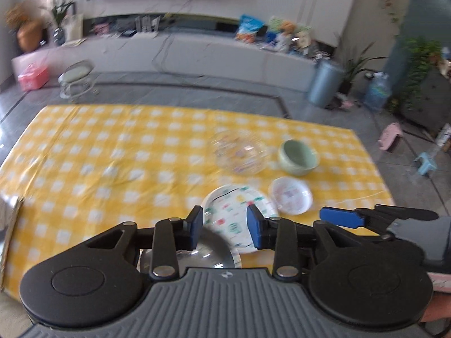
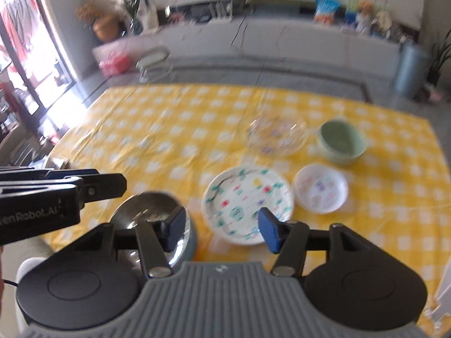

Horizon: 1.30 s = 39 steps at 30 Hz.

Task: Organize plates and bowls
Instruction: 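Move the left gripper to the pale green bowl and grasp its rim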

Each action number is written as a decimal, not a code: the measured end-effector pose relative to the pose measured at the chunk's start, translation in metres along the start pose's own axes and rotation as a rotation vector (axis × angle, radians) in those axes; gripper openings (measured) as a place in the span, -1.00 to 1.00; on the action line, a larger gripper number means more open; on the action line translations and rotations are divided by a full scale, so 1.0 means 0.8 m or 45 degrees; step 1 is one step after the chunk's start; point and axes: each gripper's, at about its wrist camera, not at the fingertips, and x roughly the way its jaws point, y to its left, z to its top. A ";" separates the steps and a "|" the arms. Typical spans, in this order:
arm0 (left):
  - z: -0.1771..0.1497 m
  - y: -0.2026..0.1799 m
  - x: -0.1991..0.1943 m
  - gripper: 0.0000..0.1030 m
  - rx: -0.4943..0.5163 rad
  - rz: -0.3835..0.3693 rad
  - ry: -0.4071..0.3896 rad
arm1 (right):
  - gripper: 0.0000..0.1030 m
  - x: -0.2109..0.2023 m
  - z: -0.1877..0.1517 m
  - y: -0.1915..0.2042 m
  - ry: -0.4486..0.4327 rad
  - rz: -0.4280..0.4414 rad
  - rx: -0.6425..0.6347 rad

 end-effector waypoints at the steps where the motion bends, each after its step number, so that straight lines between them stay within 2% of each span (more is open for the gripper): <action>1: 0.004 -0.010 0.001 -0.22 0.011 -0.034 -0.013 | 0.11 -0.007 0.000 -0.008 -0.030 -0.030 0.004; 3: 0.012 -0.028 0.005 -0.21 0.028 -0.092 -0.029 | 0.11 -0.017 0.001 -0.029 -0.066 -0.077 0.036; 7: 0.029 -0.054 0.026 -0.11 0.049 -0.145 -0.045 | 0.11 -0.027 0.003 -0.074 -0.096 -0.124 0.122; 12: 0.042 -0.071 0.072 -0.10 0.016 -0.220 -0.001 | 0.16 -0.028 0.012 -0.131 -0.134 -0.172 0.234; 17: 0.054 -0.081 0.122 -0.10 -0.055 -0.220 0.029 | 0.19 -0.012 0.022 -0.182 -0.162 -0.211 0.343; 27: 0.094 -0.085 0.216 -0.10 -0.153 -0.239 0.087 | 0.15 0.058 0.048 -0.285 -0.127 -0.203 0.543; 31: 0.106 -0.079 0.263 -0.10 -0.215 -0.246 0.120 | -0.04 0.095 0.061 -0.317 -0.107 -0.187 0.586; 35: 0.114 -0.081 0.313 -0.10 -0.268 -0.246 0.204 | -0.22 0.142 0.073 -0.332 -0.049 -0.144 0.631; 39: 0.117 -0.090 0.354 -0.11 -0.258 -0.225 0.270 | -0.24 0.184 0.082 -0.335 0.014 -0.137 0.662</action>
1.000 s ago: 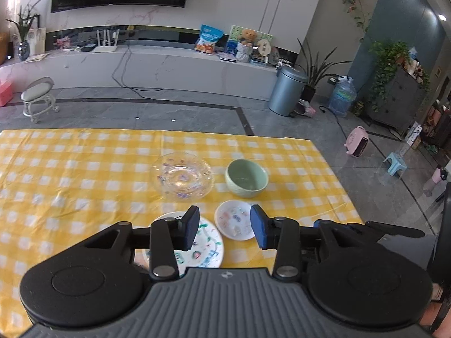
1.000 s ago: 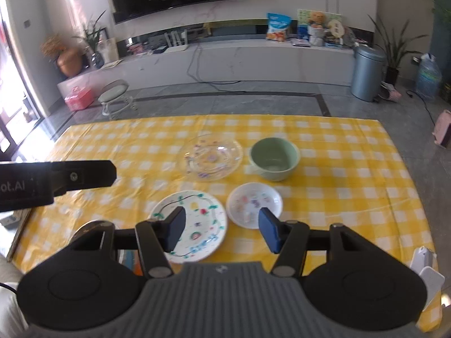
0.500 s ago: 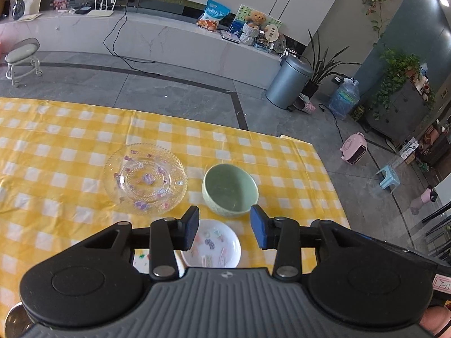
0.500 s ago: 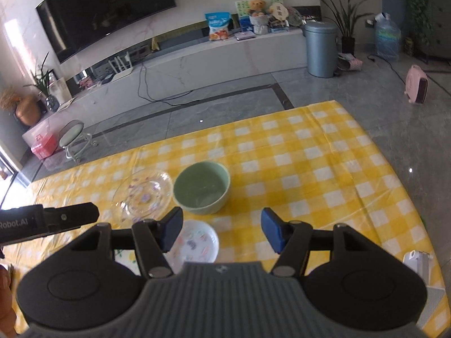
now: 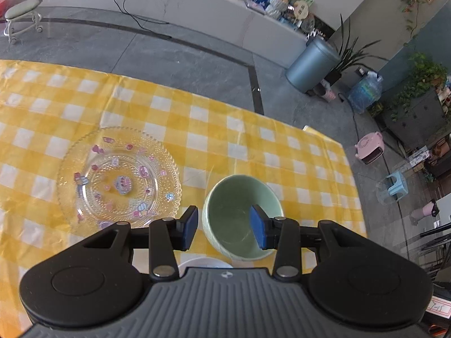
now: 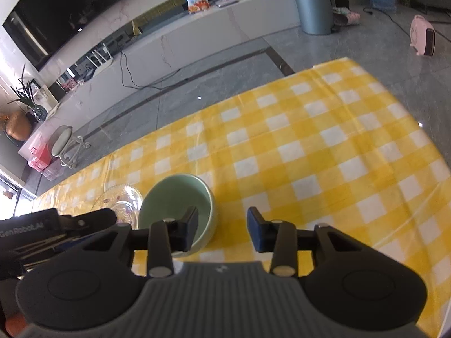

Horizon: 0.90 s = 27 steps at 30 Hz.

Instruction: Organize plates and bowls

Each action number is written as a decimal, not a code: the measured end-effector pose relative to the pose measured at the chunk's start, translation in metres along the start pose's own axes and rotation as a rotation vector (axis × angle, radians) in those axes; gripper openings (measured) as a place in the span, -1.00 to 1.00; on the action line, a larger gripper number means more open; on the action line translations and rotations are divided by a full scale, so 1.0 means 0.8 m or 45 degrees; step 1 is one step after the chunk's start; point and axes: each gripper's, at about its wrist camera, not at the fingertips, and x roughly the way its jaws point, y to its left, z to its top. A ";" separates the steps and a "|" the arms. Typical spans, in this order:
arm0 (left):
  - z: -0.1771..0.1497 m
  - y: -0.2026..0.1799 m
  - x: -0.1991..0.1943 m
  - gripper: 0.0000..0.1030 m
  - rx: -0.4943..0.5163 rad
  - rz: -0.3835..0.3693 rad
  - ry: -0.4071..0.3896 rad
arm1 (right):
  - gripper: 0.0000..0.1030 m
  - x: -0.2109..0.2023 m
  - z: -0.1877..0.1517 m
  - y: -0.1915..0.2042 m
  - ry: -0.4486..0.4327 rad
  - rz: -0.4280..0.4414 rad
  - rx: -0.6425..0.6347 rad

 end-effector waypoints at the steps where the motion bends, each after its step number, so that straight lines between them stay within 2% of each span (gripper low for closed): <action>1: 0.002 0.000 0.009 -0.11 0.004 0.010 0.008 | -0.24 0.011 0.003 0.001 0.016 -0.004 0.006; 4: 0.006 -0.001 0.036 -0.11 0.008 0.054 0.068 | -0.25 0.036 0.005 0.009 0.061 -0.033 0.011; 6: 0.006 0.000 0.048 -0.15 0.019 0.066 0.093 | -0.41 0.049 0.005 0.013 0.086 -0.057 0.012; 9: 0.007 -0.003 0.060 -0.36 0.044 0.081 0.123 | -0.43 0.061 0.005 0.019 0.125 -0.092 0.014; 12: 0.007 -0.005 0.064 -0.49 0.046 0.104 0.131 | -0.63 0.065 0.004 0.024 0.147 -0.111 0.007; 16: 0.008 -0.008 0.066 -0.63 0.058 0.139 0.134 | -0.71 0.068 0.005 0.021 0.167 -0.094 0.043; 18: 0.009 -0.008 0.067 -0.80 0.064 0.167 0.140 | -0.84 0.071 0.006 0.021 0.181 -0.074 0.062; 19: 0.009 -0.007 0.068 -0.86 0.062 0.176 0.144 | -0.84 0.072 0.006 0.022 0.185 -0.079 0.067; 27: 0.004 -0.014 0.050 -0.88 0.073 0.204 0.141 | -0.88 0.067 0.007 0.029 0.205 -0.105 0.091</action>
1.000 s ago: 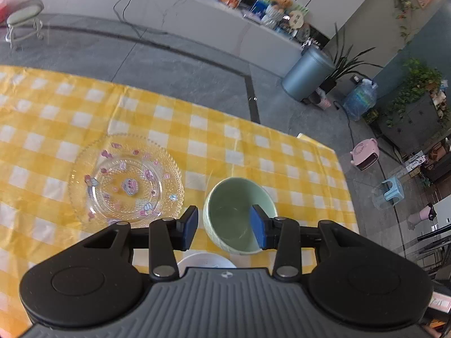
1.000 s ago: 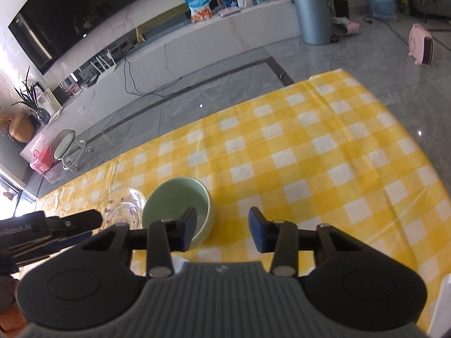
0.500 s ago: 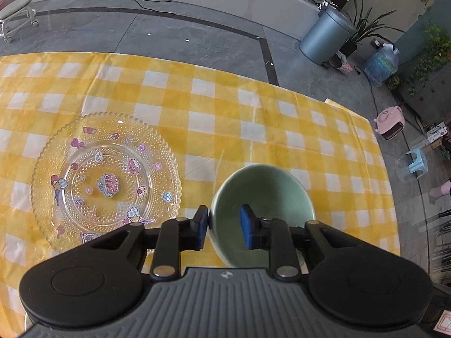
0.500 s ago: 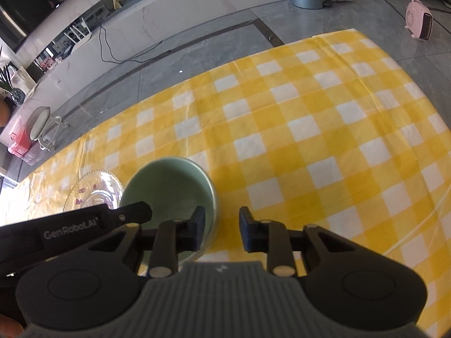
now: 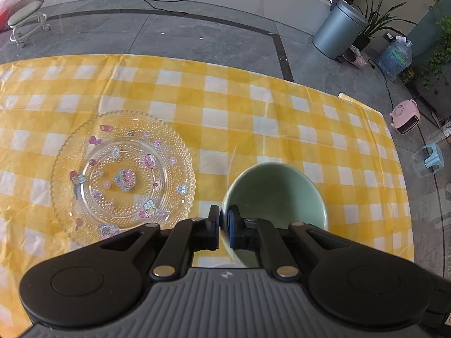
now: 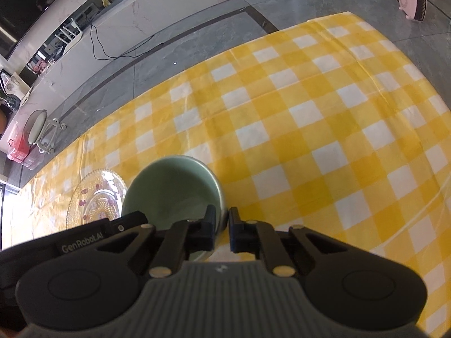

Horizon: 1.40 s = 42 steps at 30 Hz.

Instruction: Organize plates and bowls

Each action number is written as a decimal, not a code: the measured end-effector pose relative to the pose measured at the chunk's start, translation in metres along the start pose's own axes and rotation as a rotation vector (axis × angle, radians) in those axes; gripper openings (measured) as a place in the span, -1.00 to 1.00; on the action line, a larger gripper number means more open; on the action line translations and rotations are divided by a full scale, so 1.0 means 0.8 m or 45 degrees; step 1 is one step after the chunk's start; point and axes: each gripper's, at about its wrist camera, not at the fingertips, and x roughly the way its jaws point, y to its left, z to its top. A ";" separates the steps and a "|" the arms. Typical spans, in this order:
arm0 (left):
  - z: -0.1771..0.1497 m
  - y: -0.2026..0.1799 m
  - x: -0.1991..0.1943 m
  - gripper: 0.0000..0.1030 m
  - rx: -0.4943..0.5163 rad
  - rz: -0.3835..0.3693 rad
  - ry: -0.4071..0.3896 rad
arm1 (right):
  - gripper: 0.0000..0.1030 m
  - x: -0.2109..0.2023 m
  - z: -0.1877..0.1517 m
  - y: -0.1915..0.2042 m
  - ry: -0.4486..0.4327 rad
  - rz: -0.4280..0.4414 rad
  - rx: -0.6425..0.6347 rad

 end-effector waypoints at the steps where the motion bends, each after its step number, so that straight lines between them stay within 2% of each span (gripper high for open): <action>1: -0.001 -0.001 -0.005 -0.88 0.005 -0.002 -0.009 | -0.88 -0.005 -0.002 0.000 -0.004 0.005 -0.004; 11: -0.030 -0.013 -0.088 -0.87 0.032 0.009 -0.113 | -0.91 -0.070 -0.027 0.007 -0.080 0.058 -0.045; 25: -0.117 0.003 -0.224 -0.87 -0.011 0.017 -0.247 | -0.90 -0.204 -0.125 0.031 -0.184 0.156 -0.131; 31: -0.160 0.034 -0.269 -0.86 -0.069 0.002 -0.289 | -0.90 -0.245 -0.179 0.048 -0.227 0.191 -0.196; 42: -0.214 0.115 -0.324 -0.86 -0.225 0.030 -0.330 | -0.90 -0.277 -0.264 0.102 -0.227 0.279 -0.301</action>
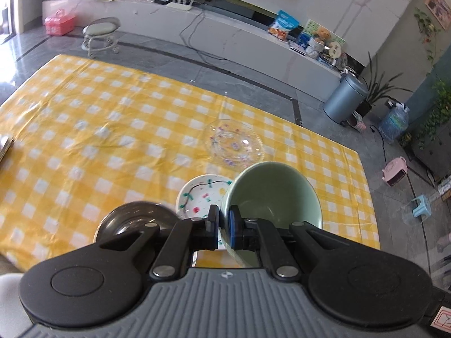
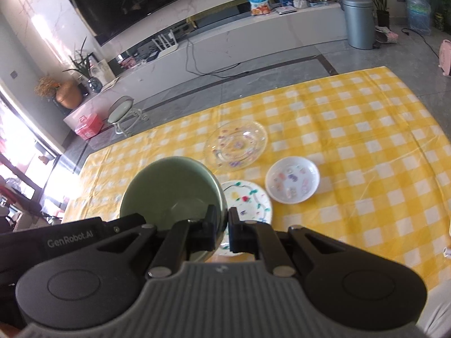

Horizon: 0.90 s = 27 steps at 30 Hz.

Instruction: Organize plates and bowls

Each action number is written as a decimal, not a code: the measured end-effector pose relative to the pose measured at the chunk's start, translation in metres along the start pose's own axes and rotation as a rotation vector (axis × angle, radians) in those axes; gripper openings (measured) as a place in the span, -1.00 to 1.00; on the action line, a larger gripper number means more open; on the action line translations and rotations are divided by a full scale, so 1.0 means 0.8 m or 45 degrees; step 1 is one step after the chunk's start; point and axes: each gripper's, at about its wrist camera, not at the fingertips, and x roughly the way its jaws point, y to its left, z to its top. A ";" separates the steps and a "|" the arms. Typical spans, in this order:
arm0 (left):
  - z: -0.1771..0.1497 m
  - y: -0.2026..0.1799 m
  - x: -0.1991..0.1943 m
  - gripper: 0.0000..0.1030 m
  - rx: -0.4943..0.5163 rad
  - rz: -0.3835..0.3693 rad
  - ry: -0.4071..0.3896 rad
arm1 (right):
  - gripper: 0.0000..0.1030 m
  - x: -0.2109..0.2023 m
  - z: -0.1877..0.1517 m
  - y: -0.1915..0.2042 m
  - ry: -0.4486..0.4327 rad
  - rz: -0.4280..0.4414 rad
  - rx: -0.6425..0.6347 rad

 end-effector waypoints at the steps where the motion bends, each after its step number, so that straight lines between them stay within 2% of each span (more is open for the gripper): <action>1: -0.002 0.009 -0.004 -0.86 -0.010 0.007 -0.002 | -0.90 0.000 -0.004 0.007 0.005 0.012 -0.013; 11: -0.019 0.088 -0.021 -0.85 -0.152 0.084 0.004 | -0.89 0.031 -0.037 0.072 0.128 0.097 -0.117; 18: -0.031 0.125 -0.006 -0.84 -0.261 0.088 0.045 | -0.89 0.063 -0.055 0.085 0.216 0.096 -0.162; 27: -0.044 0.149 0.016 -0.84 -0.328 0.082 0.109 | -0.90 0.095 -0.059 0.088 0.299 0.070 -0.223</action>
